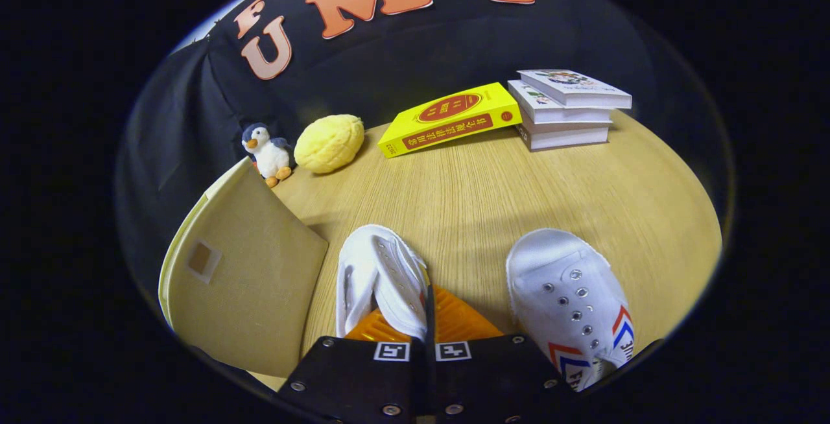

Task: Open the storage box then place both shoes into the box .Put the left shoe in first, then the right shoe, with the right side of both shoes facing outward in a uniform manner.

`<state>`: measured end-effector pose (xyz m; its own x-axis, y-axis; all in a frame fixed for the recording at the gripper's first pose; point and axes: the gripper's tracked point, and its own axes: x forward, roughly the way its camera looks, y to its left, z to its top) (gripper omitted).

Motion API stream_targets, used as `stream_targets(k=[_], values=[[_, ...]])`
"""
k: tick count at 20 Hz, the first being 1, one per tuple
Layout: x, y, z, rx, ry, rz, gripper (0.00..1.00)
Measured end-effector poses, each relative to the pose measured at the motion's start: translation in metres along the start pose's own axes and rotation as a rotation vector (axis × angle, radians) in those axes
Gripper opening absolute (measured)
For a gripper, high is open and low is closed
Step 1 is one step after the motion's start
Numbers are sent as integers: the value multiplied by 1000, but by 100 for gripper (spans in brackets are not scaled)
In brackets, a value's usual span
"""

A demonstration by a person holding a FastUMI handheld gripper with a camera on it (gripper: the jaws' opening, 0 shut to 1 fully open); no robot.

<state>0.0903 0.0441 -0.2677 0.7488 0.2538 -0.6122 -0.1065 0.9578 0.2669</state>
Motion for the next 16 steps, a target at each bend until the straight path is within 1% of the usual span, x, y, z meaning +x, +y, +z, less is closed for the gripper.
stream_targets(k=[3,6,9,11,13,16], values=[[-26,6,20,52,-23,-35,0],[-59,19,55,81,-98,-103,0],[-93,51,86,95,-181,-144,0],[-111,83,107,113,-228,-141,0],[-124,120,121,132,-260,-122,0],[-123,178,127,159,-269,-77,0]])
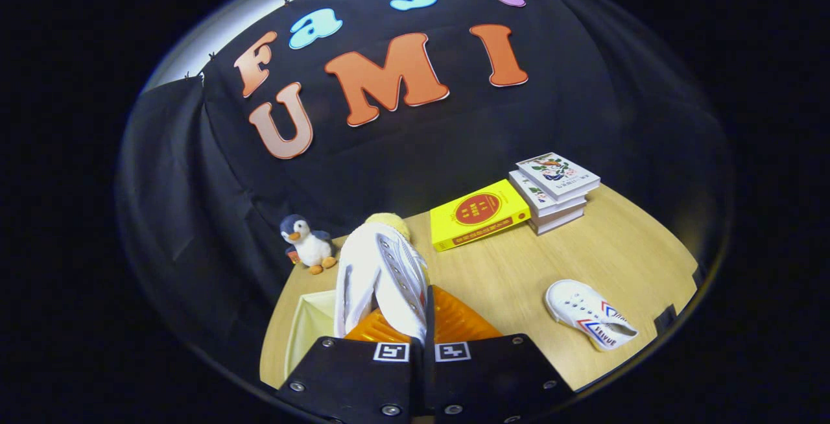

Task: Open the storage box then place both shoes into the box .Put the left shoe in first, then the right shoe, with the right side of both shoes facing outward in a uniform manner.

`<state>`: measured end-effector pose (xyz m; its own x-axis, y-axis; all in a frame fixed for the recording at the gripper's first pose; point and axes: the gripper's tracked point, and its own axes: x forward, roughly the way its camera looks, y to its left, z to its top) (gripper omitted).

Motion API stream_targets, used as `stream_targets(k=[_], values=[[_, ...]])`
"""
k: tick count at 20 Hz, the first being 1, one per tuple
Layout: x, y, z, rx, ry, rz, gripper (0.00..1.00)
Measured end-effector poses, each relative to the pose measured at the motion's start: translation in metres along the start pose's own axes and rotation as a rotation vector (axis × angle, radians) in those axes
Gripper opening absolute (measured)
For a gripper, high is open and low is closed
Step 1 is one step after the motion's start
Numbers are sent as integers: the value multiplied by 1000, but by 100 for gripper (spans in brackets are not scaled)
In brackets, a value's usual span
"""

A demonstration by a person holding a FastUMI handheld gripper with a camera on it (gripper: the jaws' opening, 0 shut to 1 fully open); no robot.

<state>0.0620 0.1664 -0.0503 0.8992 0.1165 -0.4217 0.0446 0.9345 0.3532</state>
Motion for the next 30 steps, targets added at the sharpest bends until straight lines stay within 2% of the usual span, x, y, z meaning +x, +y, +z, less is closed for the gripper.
stream_targets(k=[6,13,23,28,30], values=[[22,75,-58,11,86,21,0],[53,92,-132,25,208,-59,0],[62,90,-141,106,200,-108,0],[65,92,-147,66,214,-105,1],[65,100,-164,15,282,-75,6]])
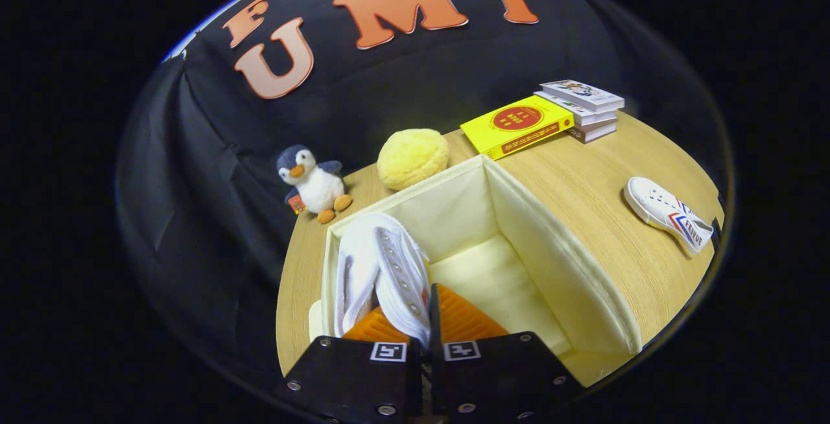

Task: Open the storage box then place both shoes into the box .Put the left shoe in first, then the right shoe, with the right side of both shoes facing outward in a uniform manner.

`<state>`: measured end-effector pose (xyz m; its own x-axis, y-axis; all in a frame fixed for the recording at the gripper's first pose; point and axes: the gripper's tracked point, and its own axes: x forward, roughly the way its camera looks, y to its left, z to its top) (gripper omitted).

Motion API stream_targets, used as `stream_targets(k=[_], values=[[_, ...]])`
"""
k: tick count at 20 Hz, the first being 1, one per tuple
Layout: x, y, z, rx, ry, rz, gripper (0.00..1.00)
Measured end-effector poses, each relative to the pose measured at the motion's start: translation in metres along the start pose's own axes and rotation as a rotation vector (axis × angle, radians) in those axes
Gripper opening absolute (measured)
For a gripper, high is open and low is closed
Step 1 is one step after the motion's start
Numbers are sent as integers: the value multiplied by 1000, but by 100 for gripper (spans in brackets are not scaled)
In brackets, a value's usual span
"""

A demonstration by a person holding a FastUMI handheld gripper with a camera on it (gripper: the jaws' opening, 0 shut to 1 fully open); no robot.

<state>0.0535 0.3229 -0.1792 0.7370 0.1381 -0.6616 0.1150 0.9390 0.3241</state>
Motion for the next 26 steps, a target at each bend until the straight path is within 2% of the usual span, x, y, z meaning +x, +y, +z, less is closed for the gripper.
stream_targets(k=[2,6,10,14,26], values=[[-4,-6,-7,-39,25,-16,44],[-17,-1,26,-62,-68,10,98],[-34,-16,54,-95,-138,13,99],[-47,-56,73,-99,-174,-10,98],[-71,-244,106,-85,-185,-163,98]])
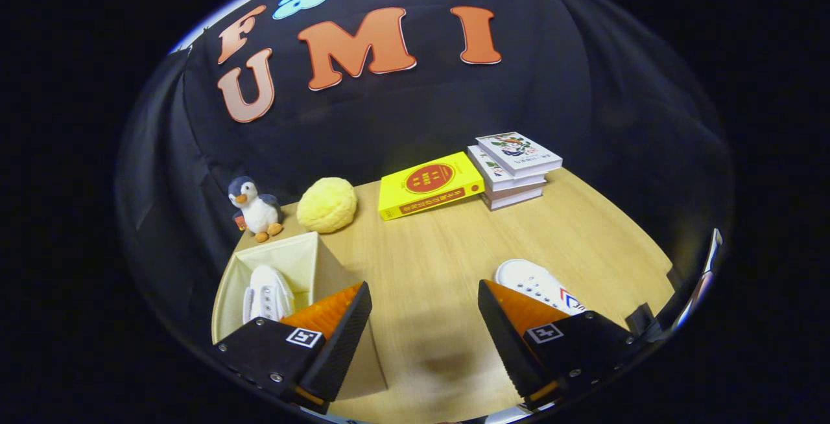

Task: Open the storage box then place both shoes into the box .Put the left shoe in first, then the right shoe, with the right side of both shoes facing outward in a uniform manner.

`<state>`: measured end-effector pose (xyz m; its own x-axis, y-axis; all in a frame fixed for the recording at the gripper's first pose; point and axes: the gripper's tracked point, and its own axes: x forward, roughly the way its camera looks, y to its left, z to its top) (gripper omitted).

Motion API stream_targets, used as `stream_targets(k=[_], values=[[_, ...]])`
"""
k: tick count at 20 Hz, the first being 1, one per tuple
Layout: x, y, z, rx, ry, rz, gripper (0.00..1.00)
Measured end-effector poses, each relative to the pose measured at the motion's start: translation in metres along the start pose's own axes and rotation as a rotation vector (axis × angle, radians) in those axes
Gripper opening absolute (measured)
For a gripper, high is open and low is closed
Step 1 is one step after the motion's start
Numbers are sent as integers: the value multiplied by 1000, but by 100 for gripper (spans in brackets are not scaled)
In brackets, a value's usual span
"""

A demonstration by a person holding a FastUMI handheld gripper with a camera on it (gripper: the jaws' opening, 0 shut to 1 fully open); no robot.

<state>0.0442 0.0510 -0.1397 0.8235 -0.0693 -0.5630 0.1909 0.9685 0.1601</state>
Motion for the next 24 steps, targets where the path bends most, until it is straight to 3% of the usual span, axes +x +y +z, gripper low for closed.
stream_targets(k=[13,24], values=[[24,-173,-34,-62,110,-58,99],[50,-202,-95,-195,251,34,99]])
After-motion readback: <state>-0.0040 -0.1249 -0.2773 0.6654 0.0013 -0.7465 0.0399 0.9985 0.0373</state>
